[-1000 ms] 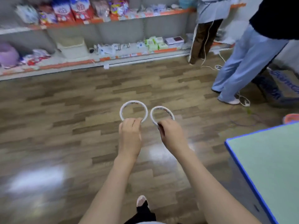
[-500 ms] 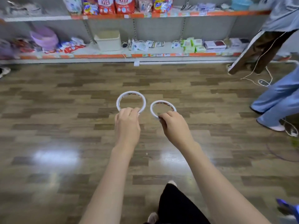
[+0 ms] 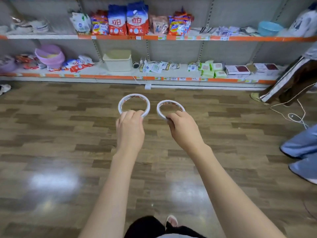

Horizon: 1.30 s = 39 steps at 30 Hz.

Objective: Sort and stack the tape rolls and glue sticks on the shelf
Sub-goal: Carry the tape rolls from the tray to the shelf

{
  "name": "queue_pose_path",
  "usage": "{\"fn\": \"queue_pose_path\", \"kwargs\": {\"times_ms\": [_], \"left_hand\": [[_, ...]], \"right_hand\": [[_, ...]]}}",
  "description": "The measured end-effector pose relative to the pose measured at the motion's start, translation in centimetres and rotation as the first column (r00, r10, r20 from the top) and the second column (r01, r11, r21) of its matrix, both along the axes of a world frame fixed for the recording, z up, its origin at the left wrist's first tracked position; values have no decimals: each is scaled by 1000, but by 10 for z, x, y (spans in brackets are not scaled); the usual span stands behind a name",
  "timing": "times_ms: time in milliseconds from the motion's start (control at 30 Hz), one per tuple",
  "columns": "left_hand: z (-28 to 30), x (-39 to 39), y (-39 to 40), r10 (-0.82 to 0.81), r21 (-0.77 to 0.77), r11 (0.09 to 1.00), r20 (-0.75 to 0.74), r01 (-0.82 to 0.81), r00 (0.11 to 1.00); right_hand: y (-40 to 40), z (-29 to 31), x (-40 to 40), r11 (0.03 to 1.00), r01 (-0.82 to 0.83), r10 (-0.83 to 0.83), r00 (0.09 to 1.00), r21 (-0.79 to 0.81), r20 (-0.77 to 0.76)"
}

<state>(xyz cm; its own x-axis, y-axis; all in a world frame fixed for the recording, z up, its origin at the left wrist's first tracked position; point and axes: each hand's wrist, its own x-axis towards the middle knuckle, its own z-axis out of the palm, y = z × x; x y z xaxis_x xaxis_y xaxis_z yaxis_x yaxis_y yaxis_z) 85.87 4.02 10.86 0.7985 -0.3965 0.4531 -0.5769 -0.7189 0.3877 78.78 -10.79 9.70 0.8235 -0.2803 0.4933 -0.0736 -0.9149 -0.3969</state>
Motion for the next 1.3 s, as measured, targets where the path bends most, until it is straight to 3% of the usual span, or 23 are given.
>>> {"fn": "queue_pose_path", "kwargs": {"times_ms": [267,467,667,967,1300], "left_hand": [[-2,110,-37,65,15,998,-46,-64,997],[15,226,-64,13,47,999,-42,-11,999],[66,342,-126,-87,34,996,26,86,996],[115,446,-226,-153,21,988,81,152,985],[167,546,-348,-111,-55,991,175,122,978]], "right_hand": [[-38,-4,123,998,-65,66,997,14,-38],[-67,10,233,1000,-14,14,999,14,-35],[-112,50,334,998,58,-57,994,-11,91],[-206,96,436,982,175,-153,961,-77,232],[-332,156,553,970,149,-75,936,-193,344]]}}
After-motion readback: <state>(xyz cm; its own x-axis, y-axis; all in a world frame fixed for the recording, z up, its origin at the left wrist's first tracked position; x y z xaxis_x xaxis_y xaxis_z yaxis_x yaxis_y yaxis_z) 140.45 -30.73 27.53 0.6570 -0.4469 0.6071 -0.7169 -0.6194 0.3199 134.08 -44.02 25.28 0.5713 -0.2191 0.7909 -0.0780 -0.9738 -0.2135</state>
